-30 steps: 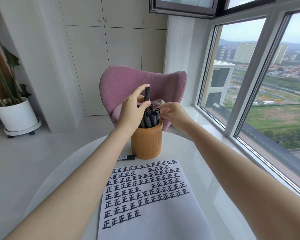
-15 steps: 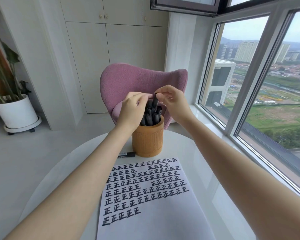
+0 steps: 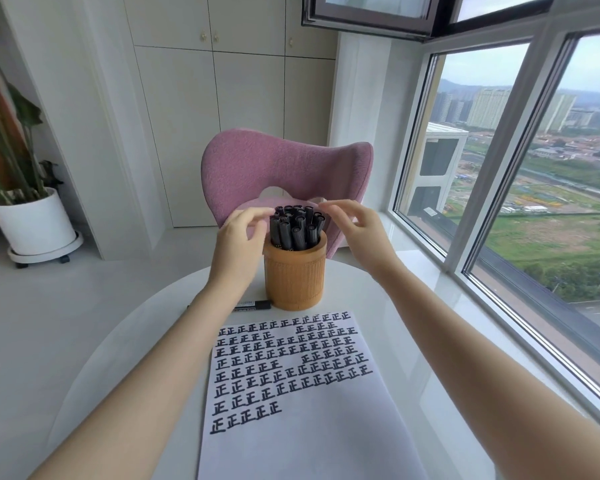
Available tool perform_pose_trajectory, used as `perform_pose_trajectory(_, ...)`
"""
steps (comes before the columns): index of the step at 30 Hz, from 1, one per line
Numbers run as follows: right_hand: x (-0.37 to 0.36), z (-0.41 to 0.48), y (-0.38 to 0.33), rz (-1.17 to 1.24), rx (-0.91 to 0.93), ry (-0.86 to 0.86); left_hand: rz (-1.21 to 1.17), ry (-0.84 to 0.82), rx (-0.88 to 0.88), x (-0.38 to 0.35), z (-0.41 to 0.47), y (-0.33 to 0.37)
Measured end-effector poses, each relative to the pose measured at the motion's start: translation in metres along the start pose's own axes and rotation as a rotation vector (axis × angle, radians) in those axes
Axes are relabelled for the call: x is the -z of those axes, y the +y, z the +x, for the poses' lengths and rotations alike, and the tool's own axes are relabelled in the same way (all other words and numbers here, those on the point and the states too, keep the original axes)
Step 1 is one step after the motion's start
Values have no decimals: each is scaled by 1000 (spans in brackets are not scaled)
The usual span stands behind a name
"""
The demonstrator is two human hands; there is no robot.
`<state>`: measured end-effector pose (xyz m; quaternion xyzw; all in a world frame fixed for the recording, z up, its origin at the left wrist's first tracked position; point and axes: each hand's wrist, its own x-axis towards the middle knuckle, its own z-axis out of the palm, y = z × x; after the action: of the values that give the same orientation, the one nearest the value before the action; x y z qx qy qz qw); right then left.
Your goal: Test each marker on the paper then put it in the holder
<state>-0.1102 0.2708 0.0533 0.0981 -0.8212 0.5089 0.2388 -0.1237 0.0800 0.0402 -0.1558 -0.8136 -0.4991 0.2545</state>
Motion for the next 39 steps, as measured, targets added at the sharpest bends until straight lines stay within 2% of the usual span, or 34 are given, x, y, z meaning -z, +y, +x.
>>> perform_pose_trajectory(5, -2, -36, -1, 62, -27, 171, -19, 70, 24, 25, -33, -18)
perform_pose_trajectory(8, -9, -63, -2, 60, -68, 216, 161, -25, 43, 36, -51, -43)
perform_pose_trajectory(12, -27, -98, -4, 81, -109, 132, 356, -179, 112, 43, -65, -71)
perform_pose_trajectory(17, -50, -120, -1, 48, -192, -3, 467, -317, 172, 39, -65, -85)
perform_pose_trajectory(21, -55, -126, -7, 43, -219, -52, 547, -285, 138, 37, -67, -88)
perform_pose_trajectory(25, -55, -129, -14, 75, -275, -63, 486, -152, 114, 45, -72, -83)
perform_pose_trajectory(29, -57, -129, -23, 149, -325, -89, 285, -25, 46, 53, -78, -58)
perform_pose_trajectory(34, -60, -131, -41, 391, -357, -115, 28, -194, 1, 54, -101, -19)
perform_pose_trajectory(39, -59, -138, -52, 436, -330, -45, -15, -381, 11, 52, -132, -1)
